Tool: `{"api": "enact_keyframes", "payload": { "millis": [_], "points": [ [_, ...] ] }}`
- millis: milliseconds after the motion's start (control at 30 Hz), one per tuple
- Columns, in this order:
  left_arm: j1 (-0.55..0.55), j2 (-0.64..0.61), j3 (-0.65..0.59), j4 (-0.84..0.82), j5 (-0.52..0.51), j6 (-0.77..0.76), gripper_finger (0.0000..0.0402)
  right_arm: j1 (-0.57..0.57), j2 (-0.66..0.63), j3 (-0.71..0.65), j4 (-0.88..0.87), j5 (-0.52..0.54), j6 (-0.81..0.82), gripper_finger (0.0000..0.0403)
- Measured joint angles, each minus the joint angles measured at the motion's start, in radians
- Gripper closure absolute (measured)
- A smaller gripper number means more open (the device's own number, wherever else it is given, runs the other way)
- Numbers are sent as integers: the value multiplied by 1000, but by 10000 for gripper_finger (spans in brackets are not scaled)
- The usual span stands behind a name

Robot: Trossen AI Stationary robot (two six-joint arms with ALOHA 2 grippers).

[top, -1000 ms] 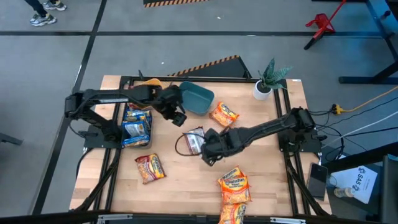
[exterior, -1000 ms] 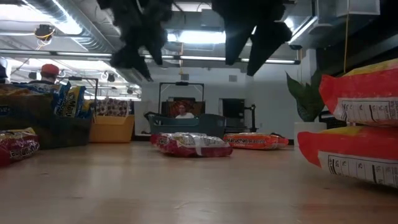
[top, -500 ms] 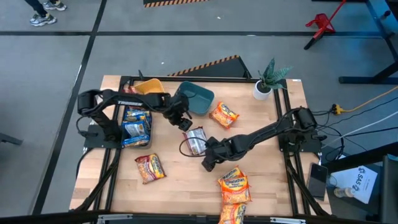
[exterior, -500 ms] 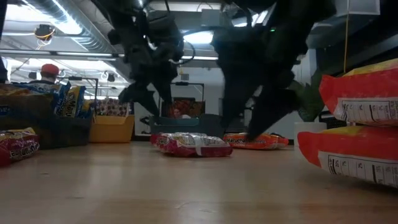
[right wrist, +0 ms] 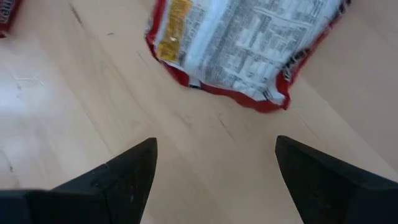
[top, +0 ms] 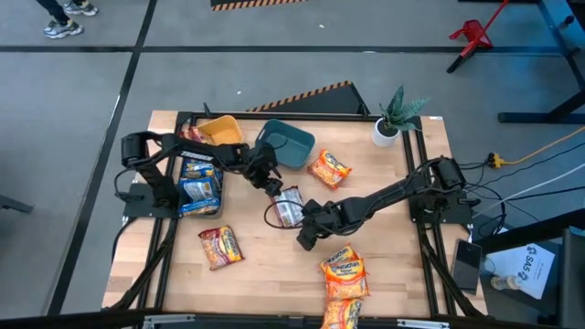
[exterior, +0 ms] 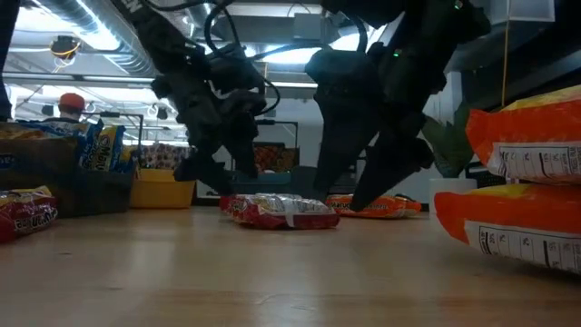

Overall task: Sort Maruchan noodles
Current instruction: Put the red noodle pack into the yellow bin

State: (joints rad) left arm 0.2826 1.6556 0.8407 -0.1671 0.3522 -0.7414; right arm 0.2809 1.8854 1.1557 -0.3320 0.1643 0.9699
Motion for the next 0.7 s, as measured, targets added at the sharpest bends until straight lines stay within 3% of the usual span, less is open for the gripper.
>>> {"api": "enact_keyframes", "payload": {
  "millis": [300,700],
  "points": [
    [-16,55,-22,50,31,-50,119,-51,23,1,59,1,-83,88],
    [-43,91,-21,153,62,-69,123,-81,59,1,96,3,-228,88]
  ]
}}
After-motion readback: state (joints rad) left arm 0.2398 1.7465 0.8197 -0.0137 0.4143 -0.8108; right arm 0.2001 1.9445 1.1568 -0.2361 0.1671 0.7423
